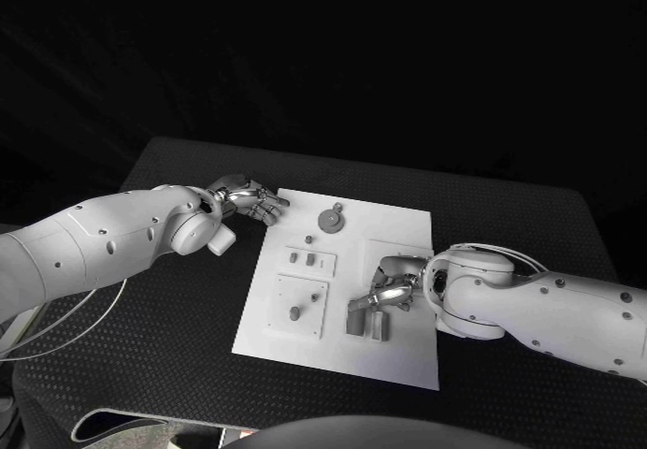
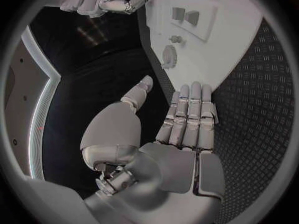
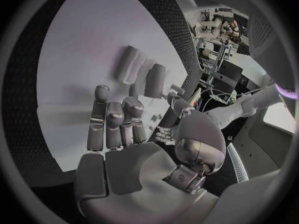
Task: Assemble the parts on the task board
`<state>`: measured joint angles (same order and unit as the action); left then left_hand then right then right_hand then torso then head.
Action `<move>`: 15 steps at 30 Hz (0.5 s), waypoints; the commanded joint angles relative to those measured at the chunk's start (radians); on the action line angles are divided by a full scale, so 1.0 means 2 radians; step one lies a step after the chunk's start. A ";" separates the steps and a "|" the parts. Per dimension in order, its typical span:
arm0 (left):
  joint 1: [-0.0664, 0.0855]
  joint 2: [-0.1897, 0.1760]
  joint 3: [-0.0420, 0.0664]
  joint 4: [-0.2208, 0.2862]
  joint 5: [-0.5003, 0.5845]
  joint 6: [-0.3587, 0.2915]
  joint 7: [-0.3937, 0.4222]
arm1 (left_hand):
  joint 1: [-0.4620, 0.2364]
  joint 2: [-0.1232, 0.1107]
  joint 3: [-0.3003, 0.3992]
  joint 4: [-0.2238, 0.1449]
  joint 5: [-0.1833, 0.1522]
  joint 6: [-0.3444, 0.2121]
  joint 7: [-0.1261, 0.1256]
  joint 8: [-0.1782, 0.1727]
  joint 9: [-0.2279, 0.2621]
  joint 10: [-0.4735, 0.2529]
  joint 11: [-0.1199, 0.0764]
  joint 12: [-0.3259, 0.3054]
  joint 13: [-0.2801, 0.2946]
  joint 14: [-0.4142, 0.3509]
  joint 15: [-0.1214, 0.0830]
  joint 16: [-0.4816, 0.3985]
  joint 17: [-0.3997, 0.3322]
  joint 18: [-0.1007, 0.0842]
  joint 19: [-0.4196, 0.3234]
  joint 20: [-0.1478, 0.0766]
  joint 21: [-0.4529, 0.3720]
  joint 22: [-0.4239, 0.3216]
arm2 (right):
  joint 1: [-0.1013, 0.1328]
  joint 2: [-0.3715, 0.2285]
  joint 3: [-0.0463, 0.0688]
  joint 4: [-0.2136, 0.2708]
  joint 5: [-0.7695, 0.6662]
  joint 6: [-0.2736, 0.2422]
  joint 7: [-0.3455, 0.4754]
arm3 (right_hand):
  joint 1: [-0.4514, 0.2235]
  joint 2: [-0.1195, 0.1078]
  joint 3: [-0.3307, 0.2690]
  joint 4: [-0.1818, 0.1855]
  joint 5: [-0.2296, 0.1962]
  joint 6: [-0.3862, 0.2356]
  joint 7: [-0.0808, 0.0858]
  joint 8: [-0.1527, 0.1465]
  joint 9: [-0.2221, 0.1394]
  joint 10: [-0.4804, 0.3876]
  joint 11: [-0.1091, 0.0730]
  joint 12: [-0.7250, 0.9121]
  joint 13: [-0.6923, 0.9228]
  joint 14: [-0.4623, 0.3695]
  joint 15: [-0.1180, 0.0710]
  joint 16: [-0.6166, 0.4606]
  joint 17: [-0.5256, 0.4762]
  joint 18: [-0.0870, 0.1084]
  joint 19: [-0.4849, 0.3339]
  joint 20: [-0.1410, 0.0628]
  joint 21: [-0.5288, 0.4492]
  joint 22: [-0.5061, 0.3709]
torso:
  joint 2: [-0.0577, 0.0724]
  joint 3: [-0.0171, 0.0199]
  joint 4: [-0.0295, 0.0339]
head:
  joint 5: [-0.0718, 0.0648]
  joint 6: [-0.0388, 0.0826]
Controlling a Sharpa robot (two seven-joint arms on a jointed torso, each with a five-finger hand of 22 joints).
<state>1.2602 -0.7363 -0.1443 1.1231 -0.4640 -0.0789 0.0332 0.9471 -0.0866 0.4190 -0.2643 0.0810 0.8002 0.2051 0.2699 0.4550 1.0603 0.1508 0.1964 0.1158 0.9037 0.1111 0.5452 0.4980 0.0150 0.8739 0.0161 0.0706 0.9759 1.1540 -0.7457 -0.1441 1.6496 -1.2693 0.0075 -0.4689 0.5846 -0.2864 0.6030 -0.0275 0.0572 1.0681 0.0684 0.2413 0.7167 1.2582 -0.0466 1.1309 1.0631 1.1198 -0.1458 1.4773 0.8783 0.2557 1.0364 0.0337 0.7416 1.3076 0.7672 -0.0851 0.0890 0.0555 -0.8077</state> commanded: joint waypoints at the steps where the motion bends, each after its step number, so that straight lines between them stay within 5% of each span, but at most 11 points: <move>1: 0.000 0.001 0.000 0.002 -0.001 0.008 0.002 | -0.004 -0.002 0.000 -0.002 -0.003 -0.002 0.001 0.000 0.000 -0.005 0.000 0.000 0.000 -0.003 0.001 -0.002 0.001 0.003 -0.004 -0.001 0.000 -0.001 | -0.004 0.004 -0.001 -0.003 -0.032 -0.008 -0.018 | 0.002 0.006 0.000 0.001 -0.002 0.004 -0.003 0.001 -0.001 0.006 -0.001 0.004 0.001 0.005 -0.001 0.004 0.000 0.003 0.004 -0.003 0.003 0.010 | 0.000 0.0003 0.0003 | 0.000 0.000; 15: 0.000 0.000 0.000 0.002 -0.004 0.012 -0.002 | -0.004 -0.002 0.000 -0.001 -0.003 -0.002 0.001 0.001 0.000 -0.004 0.000 0.000 0.000 -0.003 0.001 -0.003 0.001 0.003 -0.004 -0.001 0.000 -0.001 | -0.015 0.013 -0.002 -0.006 0.003 -0.003 -0.022 | 0.003 0.032 -0.012 -0.010 -0.002 0.016 -0.008 0.006 0.004 0.021 -0.007 0.018 0.014 0.015 -0.006 0.005 -0.003 0.003 0.010 -0.008 0.007 0.009 | 0.000 0.0000 0.0004 | -0.001 -0.002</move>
<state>1.2602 -0.7365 -0.1443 1.1242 -0.4668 -0.0717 0.0287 0.9471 -0.0866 0.4190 -0.2643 0.0810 0.8002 0.2051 0.2699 0.4550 1.0603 0.1509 0.1964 0.1158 0.9037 0.1111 0.5452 0.4988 0.0150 0.8739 0.0161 0.0706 0.9760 1.1327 -0.7204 -0.1421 1.6341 -1.3003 -0.0273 -0.5025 0.5925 -0.2284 0.5832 -0.0474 0.0572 1.0942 0.0504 0.2495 0.7237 1.2939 -0.0609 1.1608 1.0909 1.1439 -0.1583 1.4822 0.8739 0.2557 1.0525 0.0179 0.7514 1.3076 0.7672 -0.0848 0.0900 0.0536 -0.8108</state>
